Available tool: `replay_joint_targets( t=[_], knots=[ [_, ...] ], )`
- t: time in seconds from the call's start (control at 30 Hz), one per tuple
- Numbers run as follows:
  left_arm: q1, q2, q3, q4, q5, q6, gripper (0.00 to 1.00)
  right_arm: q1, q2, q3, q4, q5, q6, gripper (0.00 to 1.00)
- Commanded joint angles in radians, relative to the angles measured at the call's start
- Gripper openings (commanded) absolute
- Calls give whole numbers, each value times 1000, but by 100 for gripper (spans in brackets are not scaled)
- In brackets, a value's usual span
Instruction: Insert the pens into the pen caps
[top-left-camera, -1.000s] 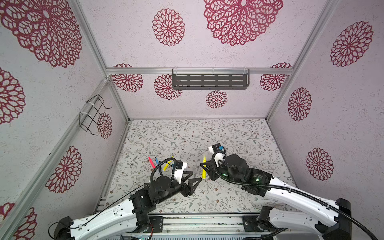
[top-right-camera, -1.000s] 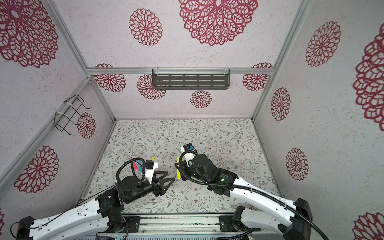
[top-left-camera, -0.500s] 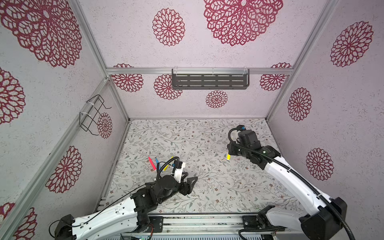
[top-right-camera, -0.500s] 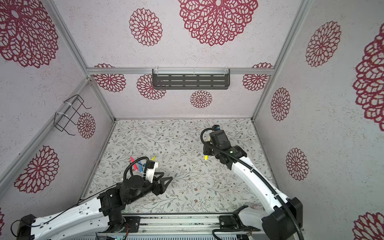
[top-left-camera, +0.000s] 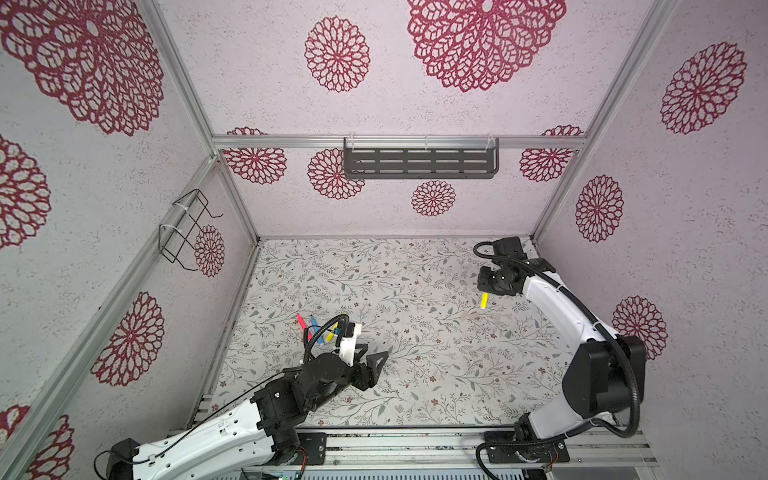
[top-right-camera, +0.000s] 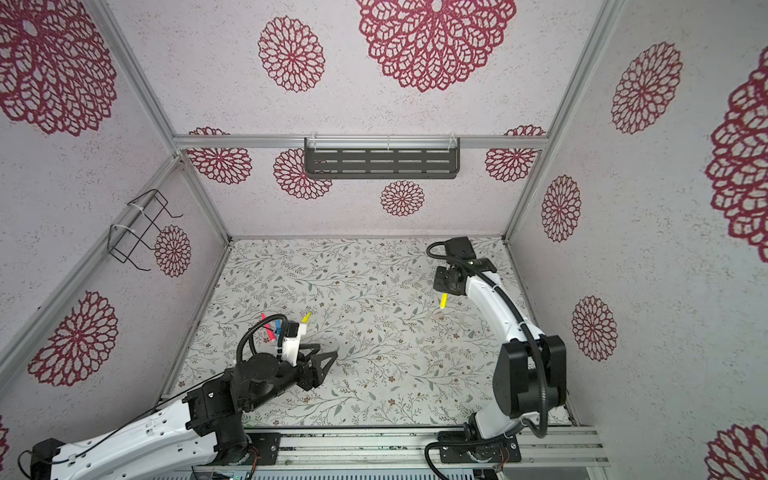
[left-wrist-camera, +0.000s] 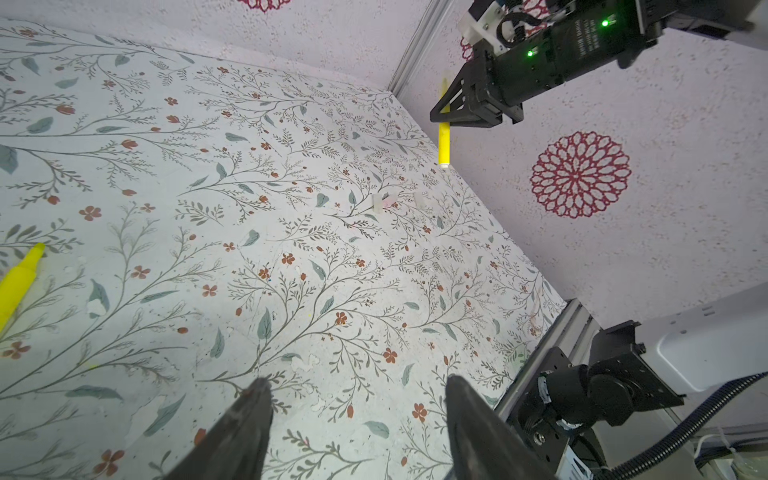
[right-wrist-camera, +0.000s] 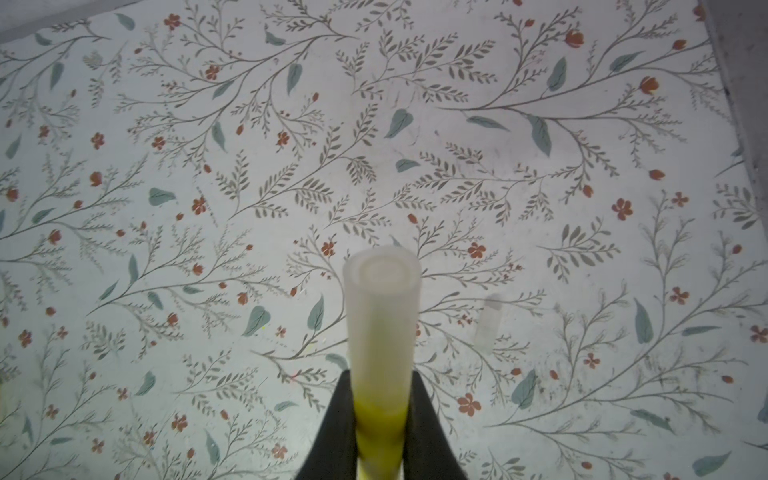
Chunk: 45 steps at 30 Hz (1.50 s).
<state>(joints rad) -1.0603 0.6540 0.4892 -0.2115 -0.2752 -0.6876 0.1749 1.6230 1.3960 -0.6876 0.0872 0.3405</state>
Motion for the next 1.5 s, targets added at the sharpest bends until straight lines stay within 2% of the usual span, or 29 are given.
replay_joint_targets(
  t=[0.0, 0.3, 0.47, 0.63, 1.1, 1.27, 1.33, 1.37, 1.43, 1.47],
  knots=[
    [3, -27, -6, -31, -19, -18, 69, -35, 78, 104, -56, 36, -50, 0],
    [2, -76, -8, -73, -30, -28, 68, -43, 368, 381, -194, 120, -125, 4],
    [2, -106, -11, -95, -29, -35, 68, -43, 463, 453, -191, 159, -153, 4],
    [-1, -135, -29, -93, -36, -45, 68, -43, 581, 559, -272, 212, -194, 3],
    [-3, -157, 3, -142, -50, -33, 68, -34, 644, 574, -273, 258, -210, 8],
    [-6, -178, 17, -185, -46, -33, 68, -29, 664, 587, -284, 220, -200, 9],
    [-9, -201, 8, -186, -48, -36, 68, -22, 666, 587, -286, 219, -200, 13],
    [-9, -214, 0, -182, -51, -38, 68, -19, 666, 590, -287, 222, -202, 20],
    [-9, -238, -19, -170, -57, -41, 68, -18, 668, 604, -299, 230, -205, 48],
    [-9, -248, -26, -163, -60, -41, 68, -18, 668, 614, -305, 239, -205, 55]
  ],
)
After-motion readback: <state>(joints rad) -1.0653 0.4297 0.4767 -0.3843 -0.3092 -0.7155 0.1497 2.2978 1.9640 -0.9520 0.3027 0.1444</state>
